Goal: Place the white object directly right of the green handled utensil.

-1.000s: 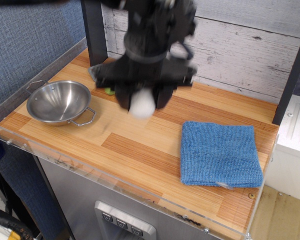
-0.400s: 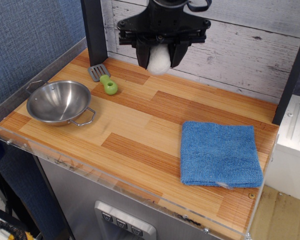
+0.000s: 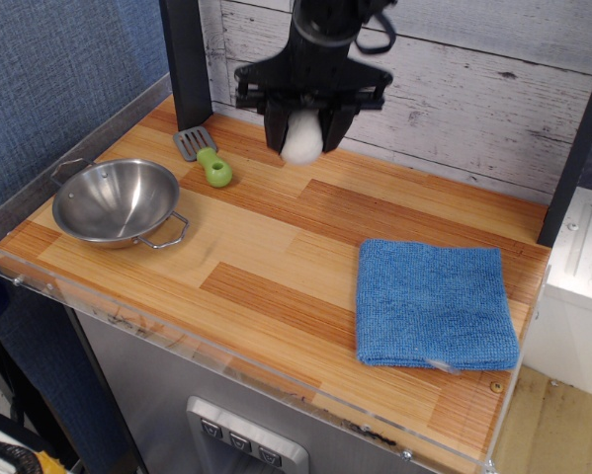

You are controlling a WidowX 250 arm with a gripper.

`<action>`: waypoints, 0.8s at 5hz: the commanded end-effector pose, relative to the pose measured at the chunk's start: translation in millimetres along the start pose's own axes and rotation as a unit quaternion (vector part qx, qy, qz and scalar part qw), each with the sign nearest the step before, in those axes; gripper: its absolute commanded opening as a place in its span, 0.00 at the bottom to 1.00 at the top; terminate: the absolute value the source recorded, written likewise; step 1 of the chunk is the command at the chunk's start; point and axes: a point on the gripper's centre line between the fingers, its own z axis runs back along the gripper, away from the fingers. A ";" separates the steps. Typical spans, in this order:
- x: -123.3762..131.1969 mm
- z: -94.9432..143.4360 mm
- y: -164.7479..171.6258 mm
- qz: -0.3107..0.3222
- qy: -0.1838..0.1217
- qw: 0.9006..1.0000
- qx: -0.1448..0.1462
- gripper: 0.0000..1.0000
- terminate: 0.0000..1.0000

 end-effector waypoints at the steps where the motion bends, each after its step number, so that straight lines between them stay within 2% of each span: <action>1: 19.4 -20.7 -4.3 0.009 -0.004 1.000 0.003 0.00 0.00; 3: 25.6 -54.8 -11.9 0.007 0.016 1.000 0.017 0.00 0.00; 4: 21.4 -67.1 -14.4 0.006 0.034 0.999 0.010 0.00 0.00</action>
